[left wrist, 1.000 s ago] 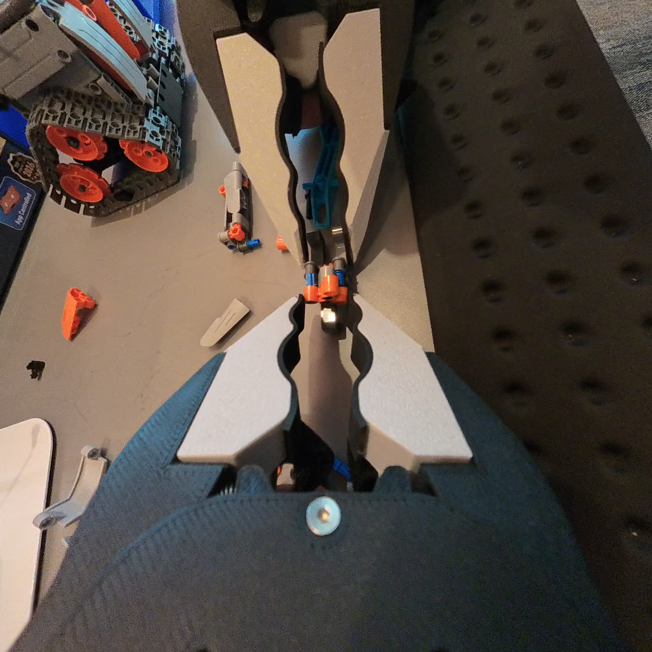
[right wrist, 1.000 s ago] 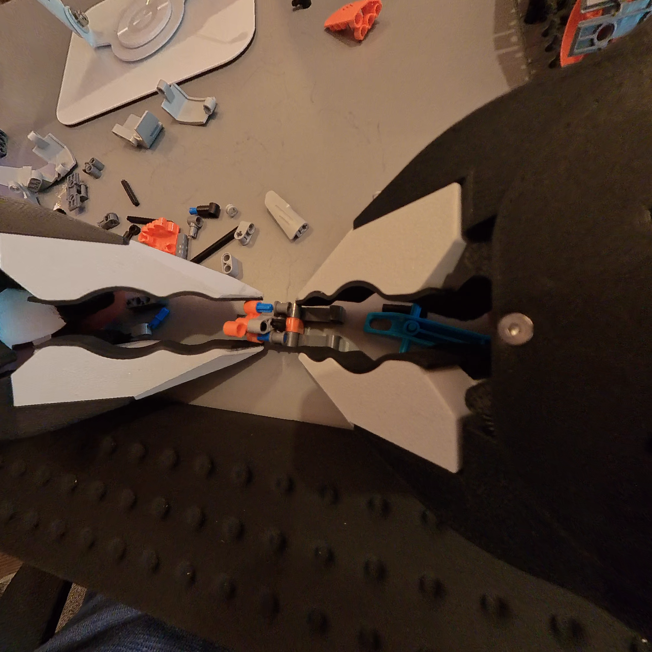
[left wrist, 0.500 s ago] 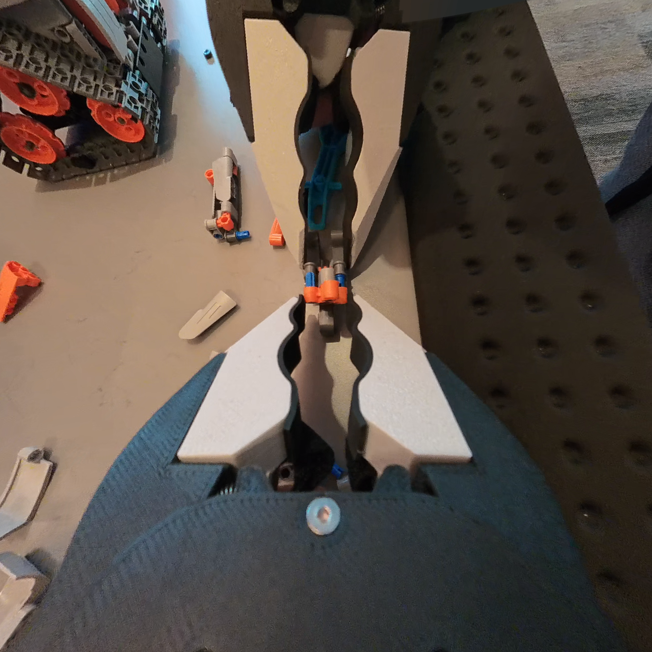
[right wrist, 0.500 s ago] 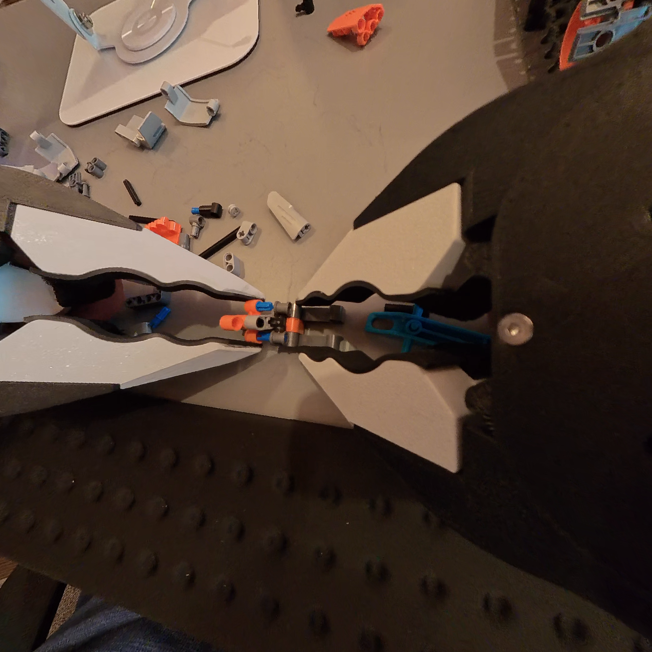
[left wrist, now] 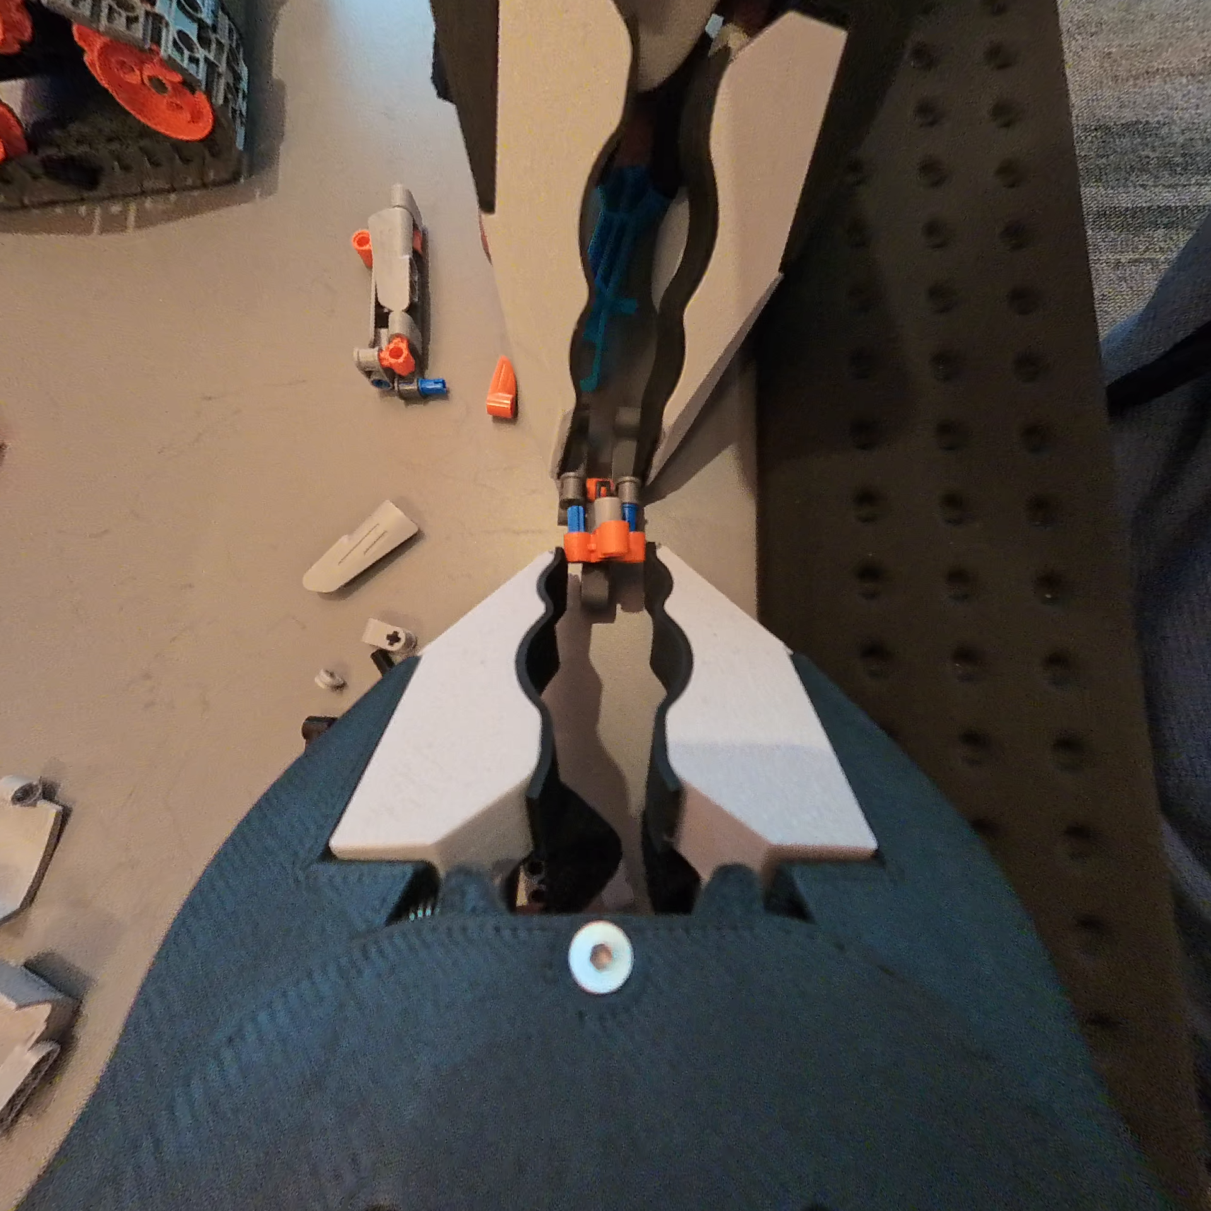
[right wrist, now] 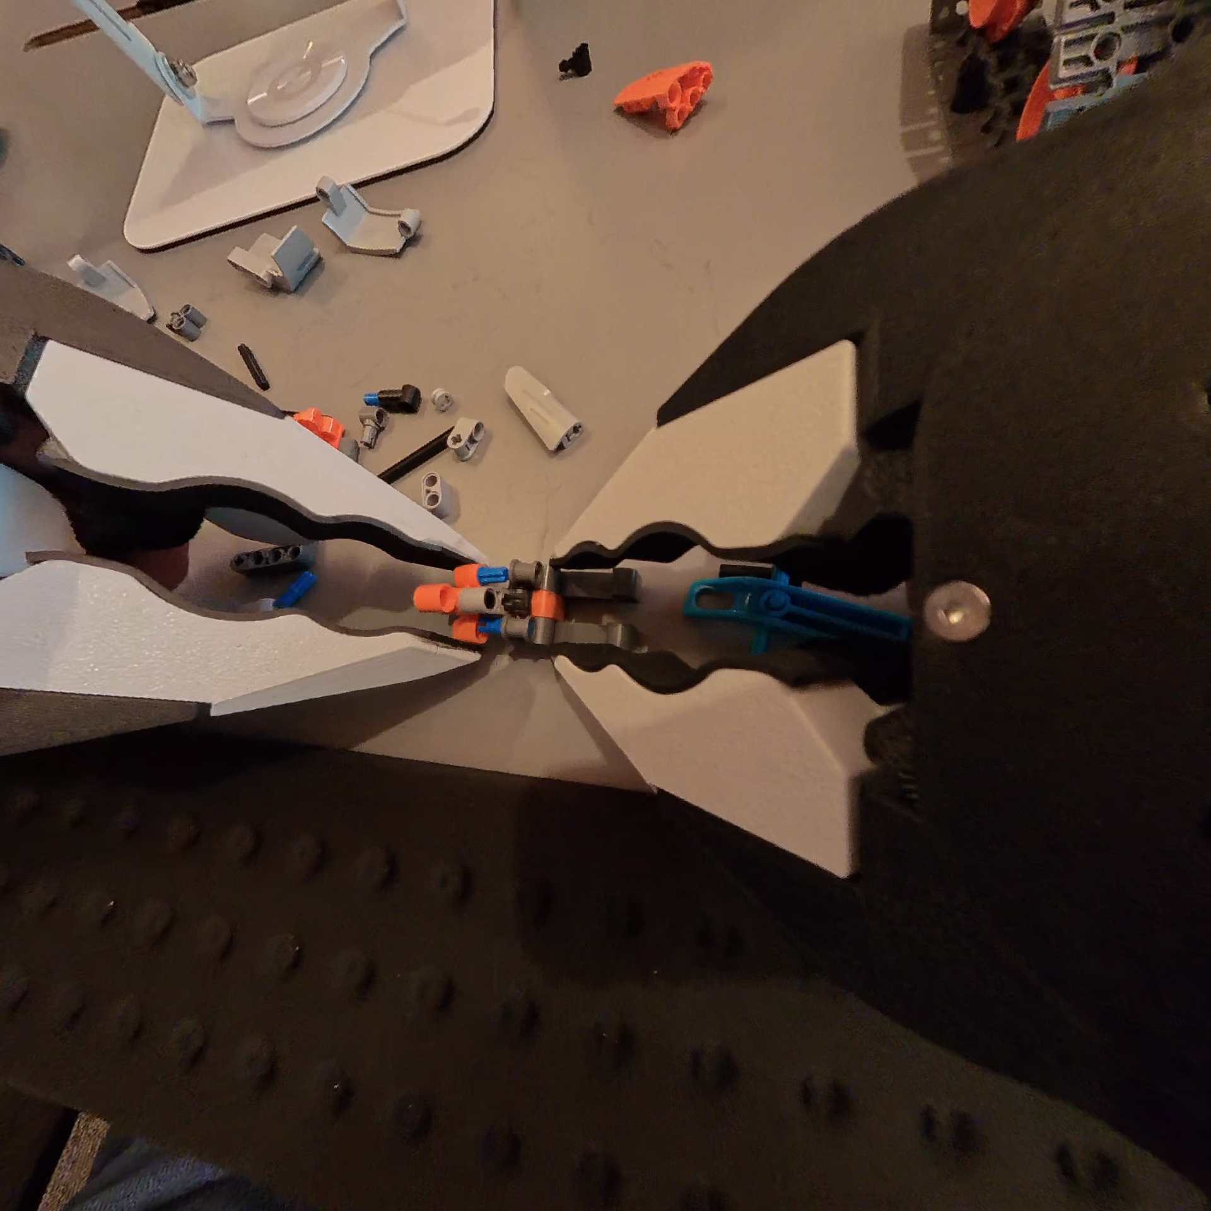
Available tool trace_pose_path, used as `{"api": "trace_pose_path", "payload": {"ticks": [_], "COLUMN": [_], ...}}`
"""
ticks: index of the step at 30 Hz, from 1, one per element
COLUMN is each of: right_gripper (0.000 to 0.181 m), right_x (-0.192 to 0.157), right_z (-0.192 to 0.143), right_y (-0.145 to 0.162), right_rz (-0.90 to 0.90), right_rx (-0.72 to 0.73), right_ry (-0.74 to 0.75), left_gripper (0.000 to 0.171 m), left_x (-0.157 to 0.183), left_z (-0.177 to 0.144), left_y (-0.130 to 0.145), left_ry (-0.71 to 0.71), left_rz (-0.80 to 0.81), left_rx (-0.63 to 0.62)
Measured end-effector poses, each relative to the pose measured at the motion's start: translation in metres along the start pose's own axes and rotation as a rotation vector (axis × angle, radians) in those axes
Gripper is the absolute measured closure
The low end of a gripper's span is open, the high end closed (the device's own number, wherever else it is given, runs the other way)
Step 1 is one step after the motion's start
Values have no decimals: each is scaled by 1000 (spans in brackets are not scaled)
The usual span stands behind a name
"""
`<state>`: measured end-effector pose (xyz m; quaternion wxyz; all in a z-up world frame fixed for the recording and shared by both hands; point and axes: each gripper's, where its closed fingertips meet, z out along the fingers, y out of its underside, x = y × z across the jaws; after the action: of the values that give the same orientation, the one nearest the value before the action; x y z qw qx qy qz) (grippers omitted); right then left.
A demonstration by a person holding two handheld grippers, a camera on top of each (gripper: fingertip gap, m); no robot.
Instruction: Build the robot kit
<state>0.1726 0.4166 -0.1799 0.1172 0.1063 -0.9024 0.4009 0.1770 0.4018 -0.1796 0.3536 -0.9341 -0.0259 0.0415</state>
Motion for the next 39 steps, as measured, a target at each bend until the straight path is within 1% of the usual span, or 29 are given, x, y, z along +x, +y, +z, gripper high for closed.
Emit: {"api": "trace_pose_path", "payload": {"ticks": [10,12,20,24,28,29,30,34,39], "right_gripper": [160,153,161,165,165,163,157,157,160], "right_x": [0,1,2,2,2,2,3,2,2], "right_z": [0,-2,-4,-3,-3,-3,-4,-1,0], "right_y": [-1,-2,-10,-12,-12,-11,-11,-6,-7], "right_rz": [-36,-30,20,16,27,31,36,51,49], "right_rx": [-26,-18,51,60,66,64,60,37,42], "right_ry": [31,36,4,2,-5,-4,-2,-20,-21], "left_gripper": [150,150,150,150,150,150,150,150,150], "left_x": [-1,0,-2,-2,-2,-2,-1,-1,-1], "left_z": [0,1,3,3,3,3,3,4,3], "left_y": [-1,-1,-2,-2,-2,-2,-2,-3,-2], "left_ry": [10,14,17,23,32,36,38,56,75], "left_rz": [3,8,11,3,-6,-8,-9,-33,-64], "left_rx": [-48,-55,-56,-61,-73,-75,-77,-79,-88]}}
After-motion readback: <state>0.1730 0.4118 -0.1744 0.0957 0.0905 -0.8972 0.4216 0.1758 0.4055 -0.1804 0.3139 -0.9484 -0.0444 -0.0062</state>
